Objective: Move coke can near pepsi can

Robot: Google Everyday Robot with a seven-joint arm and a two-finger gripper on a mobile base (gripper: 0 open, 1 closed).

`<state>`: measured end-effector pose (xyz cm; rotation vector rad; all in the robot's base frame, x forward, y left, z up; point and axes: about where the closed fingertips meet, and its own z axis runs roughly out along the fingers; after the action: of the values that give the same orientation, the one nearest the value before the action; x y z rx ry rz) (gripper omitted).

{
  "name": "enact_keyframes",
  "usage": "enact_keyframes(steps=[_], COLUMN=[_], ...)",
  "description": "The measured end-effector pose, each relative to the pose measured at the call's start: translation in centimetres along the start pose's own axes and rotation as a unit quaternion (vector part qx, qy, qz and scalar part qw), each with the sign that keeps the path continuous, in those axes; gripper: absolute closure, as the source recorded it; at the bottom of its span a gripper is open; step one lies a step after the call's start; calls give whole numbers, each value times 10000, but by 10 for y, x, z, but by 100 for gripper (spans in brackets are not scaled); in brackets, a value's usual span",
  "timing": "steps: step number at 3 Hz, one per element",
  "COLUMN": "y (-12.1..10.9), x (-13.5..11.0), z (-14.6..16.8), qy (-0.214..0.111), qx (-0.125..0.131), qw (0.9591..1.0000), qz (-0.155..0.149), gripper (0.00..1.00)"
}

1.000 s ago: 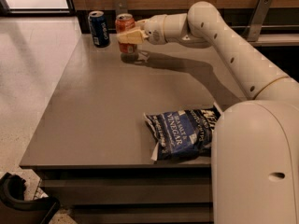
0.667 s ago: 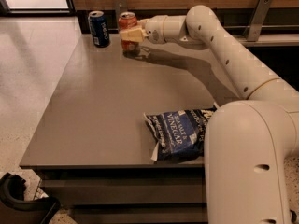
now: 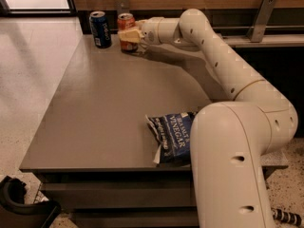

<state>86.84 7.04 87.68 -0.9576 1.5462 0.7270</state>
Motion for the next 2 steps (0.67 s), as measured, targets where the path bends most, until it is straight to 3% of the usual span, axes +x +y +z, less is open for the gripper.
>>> enact_keyframes(steps=[2], y=[5], x=[1], z=[7], qy=[4], qx=[-52], qw=[10000], qz=[9], gripper=[53])
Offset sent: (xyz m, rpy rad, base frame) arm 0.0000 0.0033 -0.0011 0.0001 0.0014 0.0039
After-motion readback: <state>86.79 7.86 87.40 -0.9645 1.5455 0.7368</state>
